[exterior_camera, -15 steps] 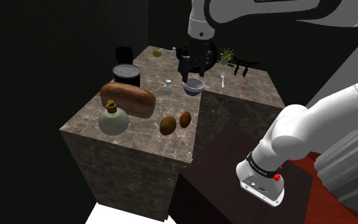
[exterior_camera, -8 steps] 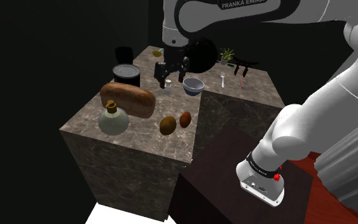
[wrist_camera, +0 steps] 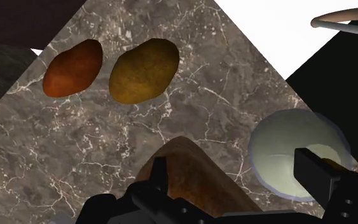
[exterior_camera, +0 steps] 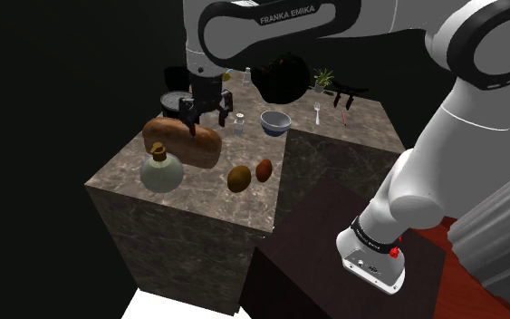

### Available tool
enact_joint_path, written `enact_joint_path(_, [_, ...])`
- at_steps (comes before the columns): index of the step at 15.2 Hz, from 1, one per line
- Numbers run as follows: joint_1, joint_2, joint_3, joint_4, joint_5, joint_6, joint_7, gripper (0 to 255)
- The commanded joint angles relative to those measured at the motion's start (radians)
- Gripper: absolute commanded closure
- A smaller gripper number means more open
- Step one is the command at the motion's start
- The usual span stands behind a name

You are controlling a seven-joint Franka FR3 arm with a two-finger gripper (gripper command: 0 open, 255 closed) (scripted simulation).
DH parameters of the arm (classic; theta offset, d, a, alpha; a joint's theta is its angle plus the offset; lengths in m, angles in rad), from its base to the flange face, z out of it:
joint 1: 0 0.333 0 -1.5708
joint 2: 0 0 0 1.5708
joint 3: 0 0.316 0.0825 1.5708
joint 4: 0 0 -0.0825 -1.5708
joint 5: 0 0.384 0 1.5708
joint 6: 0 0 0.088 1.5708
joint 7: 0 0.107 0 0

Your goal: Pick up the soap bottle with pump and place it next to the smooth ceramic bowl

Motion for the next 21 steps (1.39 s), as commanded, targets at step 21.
enact_joint_path(21, [0.121, 0.464, 0.023, 0.416, -0.101, 0.047, 0.15, 0])
